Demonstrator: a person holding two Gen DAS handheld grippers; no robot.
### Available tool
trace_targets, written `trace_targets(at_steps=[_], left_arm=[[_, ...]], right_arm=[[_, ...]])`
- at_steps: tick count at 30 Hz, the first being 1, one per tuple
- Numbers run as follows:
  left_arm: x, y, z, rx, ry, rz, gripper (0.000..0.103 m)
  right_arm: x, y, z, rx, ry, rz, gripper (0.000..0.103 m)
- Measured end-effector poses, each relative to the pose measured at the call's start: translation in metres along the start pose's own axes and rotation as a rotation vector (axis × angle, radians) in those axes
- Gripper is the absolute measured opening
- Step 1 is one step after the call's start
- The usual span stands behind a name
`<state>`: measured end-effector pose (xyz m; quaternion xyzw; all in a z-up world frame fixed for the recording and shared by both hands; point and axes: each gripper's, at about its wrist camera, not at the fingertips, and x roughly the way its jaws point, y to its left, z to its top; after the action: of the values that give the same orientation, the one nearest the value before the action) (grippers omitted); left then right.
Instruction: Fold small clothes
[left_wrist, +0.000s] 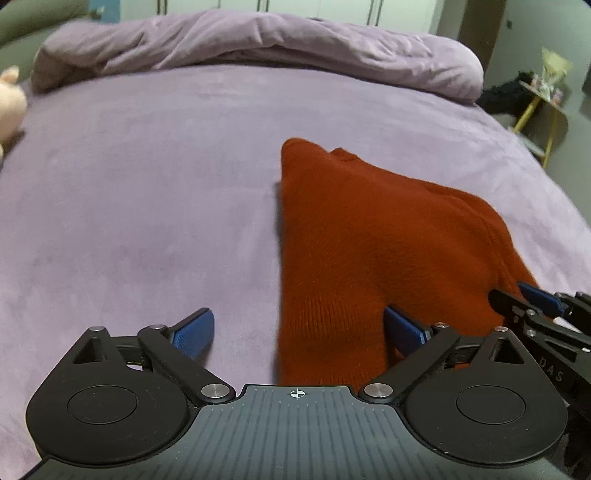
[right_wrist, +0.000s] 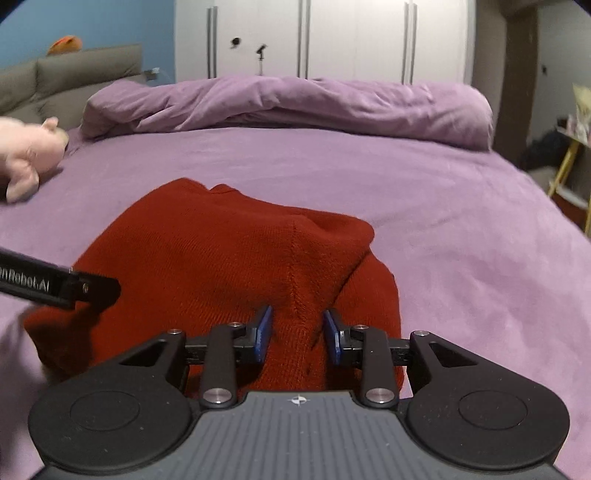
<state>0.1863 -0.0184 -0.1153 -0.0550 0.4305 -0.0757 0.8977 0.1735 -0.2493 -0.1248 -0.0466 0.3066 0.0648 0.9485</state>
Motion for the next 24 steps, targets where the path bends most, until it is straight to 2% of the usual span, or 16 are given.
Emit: trace_targets(at_steps=[2,3,5,6,7,10,14,18,20,24], left_arm=[[-0.01,0.004,-0.002,-0.025,0.016,-0.007,0.101],[-0.017,0.006,-0.005,-0.024,0.023,0.003,0.101],[-0.035,0.007,-0.015,-0.019,0.015,0.046,0.1],[-0.045,0.008,-0.022,-0.018,0.008,0.062,0.1],[-0.051,0.008,-0.026,-0.021,0.012,0.078,0.1],[-0.061,0.005,-0.033,-0.015,0.067,0.115,0.1],[-0.078,0.006,-0.034,-0.041,0.109,0.046,0.101],[-0.101,0.004,-0.034,-0.033,0.061,0.018,0.101],[-0.111,0.004,-0.033,-0.026,0.041,0.021,0.101],[-0.118,0.004,-0.03,-0.027,0.073,-0.025,0.101]], right_arm=[[-0.005,0.001,0.006,0.008,0.027,-0.009,0.033],[-0.009,0.002,0.011,0.026,0.046,-0.021,0.038],[-0.022,0.003,0.016,0.073,0.091,-0.074,0.056],[-0.033,0.003,0.017,0.121,0.127,-0.11,0.072],[-0.04,0.002,0.016,0.159,0.164,-0.124,0.078],[-0.058,0.004,0.005,0.264,0.288,-0.076,0.079],[-0.067,0.016,0.001,0.271,0.396,-0.068,0.081],[-0.079,0.03,0.009,0.234,0.398,-0.11,0.094],[-0.083,0.033,0.013,0.232,0.39,-0.103,0.095],[-0.092,0.04,0.018,0.207,0.391,-0.126,0.095]])
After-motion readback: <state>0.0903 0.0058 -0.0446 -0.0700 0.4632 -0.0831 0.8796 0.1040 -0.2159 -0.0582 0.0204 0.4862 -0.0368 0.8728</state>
